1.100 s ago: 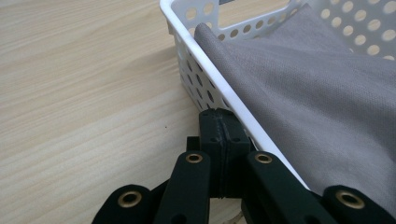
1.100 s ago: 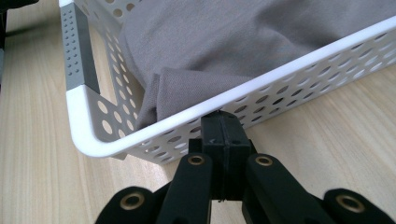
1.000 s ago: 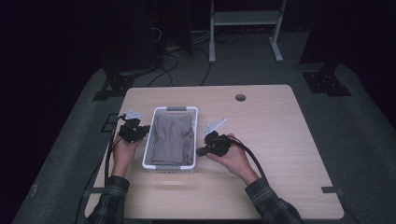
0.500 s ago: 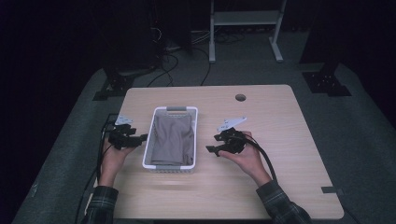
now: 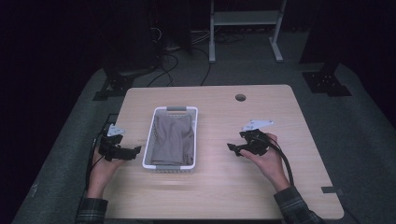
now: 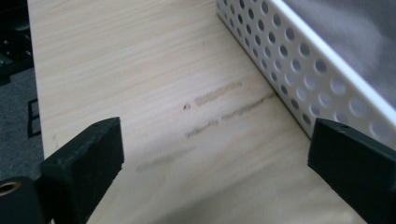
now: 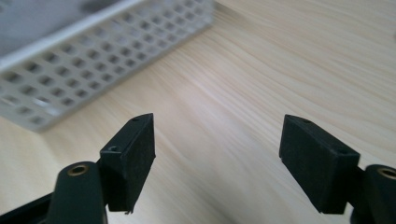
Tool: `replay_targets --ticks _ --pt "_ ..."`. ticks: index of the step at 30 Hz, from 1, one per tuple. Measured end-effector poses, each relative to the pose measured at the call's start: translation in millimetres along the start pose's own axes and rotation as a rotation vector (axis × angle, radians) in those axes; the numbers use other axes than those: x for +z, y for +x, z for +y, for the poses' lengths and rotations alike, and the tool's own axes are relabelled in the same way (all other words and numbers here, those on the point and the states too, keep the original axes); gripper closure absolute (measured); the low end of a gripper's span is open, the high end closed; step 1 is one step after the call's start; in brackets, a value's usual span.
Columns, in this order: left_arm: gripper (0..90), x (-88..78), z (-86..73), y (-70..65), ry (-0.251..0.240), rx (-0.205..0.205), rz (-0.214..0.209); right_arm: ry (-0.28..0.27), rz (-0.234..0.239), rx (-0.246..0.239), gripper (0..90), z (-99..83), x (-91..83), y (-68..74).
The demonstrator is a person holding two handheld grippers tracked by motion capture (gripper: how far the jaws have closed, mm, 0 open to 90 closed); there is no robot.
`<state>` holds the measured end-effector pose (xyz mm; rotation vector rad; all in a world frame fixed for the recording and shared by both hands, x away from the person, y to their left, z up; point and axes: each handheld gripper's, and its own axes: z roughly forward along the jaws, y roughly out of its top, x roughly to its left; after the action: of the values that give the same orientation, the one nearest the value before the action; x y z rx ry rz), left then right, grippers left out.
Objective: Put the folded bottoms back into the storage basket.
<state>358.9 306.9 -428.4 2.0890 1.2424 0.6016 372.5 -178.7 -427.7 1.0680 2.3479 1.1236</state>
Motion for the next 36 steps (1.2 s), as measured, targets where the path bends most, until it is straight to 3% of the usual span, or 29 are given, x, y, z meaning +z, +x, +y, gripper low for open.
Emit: replay_targets --ticks 9,13,20,27,32,34,36 --pt "0.0 -12.8 -31.8 -10.0 -0.001 0.021 -0.014 0.077 -0.111 -0.011 13.5 -26.2 -12.5 -9.0" --pt "0.0 -18.2 -44.9 -18.6 0.002 0.037 -0.015 0.116 -0.137 -0.011 13.3 -39.0 -16.7 -12.6" --pt "0.0 -21.5 -69.1 -33.7 0.023 0.051 -0.039 0.086 -0.136 0.040 13.4 -60.6 -31.7 -23.2" --pt "0.0 -19.0 -83.6 -42.1 0.035 0.077 -0.068 0.112 -0.164 0.074 13.5 -81.9 -38.3 -33.4" --pt "0.0 -19.0 -88.6 -43.8 0.012 0.062 -0.109 0.115 -0.176 0.106 14.1 -94.6 -40.3 -40.0" --pt "0.0 -18.4 -91.1 -44.0 -0.005 0.056 -0.126 0.123 -0.189 0.100 13.9 -98.4 -40.2 -41.5" --pt "0.0 -18.8 -91.8 -43.8 -0.008 0.064 -0.132 0.095 -0.188 0.093 14.0 -101.5 -40.7 -42.8"
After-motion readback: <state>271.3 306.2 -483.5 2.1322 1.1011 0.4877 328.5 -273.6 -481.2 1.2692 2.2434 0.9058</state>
